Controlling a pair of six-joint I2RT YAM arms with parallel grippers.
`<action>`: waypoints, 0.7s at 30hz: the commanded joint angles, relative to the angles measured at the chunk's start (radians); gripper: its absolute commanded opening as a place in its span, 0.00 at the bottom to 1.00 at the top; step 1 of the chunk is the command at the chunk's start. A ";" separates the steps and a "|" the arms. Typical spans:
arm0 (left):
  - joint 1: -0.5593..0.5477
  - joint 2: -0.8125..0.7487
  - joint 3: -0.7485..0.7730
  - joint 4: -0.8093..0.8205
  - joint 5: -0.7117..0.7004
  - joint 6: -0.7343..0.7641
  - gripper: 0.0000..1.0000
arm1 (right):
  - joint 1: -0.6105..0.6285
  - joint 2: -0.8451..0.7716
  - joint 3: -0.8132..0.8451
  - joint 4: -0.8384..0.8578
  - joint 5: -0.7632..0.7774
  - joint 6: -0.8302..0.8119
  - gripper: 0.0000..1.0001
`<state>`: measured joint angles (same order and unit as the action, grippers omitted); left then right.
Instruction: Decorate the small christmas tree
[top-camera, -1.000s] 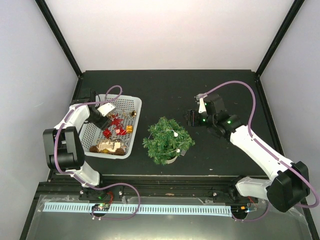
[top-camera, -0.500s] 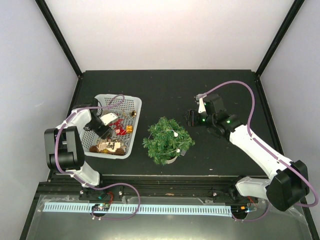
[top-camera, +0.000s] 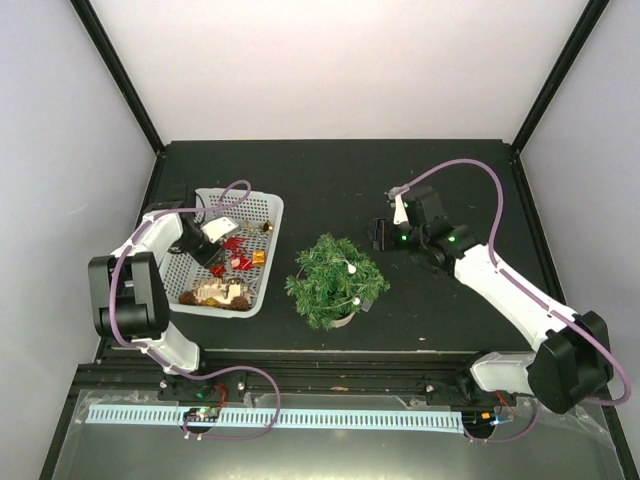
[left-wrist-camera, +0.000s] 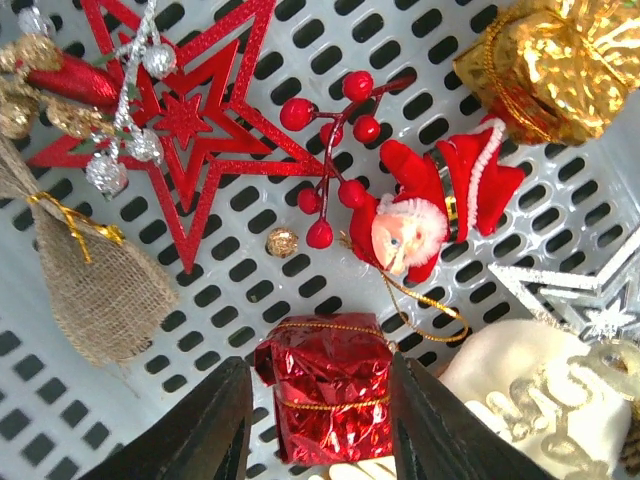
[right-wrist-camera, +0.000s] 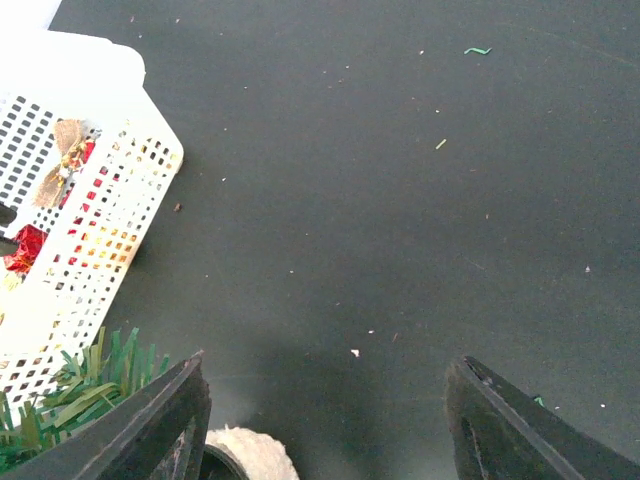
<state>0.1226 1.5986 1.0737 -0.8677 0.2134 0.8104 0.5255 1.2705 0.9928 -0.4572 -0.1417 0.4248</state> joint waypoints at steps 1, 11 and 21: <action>-0.007 0.042 0.036 0.019 -0.014 0.010 0.45 | -0.007 0.023 0.037 0.011 -0.012 -0.010 0.65; -0.024 0.107 0.077 0.215 -0.146 -0.054 0.53 | -0.007 0.052 0.052 0.025 -0.025 -0.007 0.65; -0.034 0.215 0.198 0.195 -0.106 -0.092 0.52 | -0.007 0.058 0.048 0.029 -0.022 -0.011 0.65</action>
<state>0.1001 1.7763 1.2018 -0.6796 0.0845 0.7494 0.5255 1.3239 1.0187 -0.4480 -0.1596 0.4248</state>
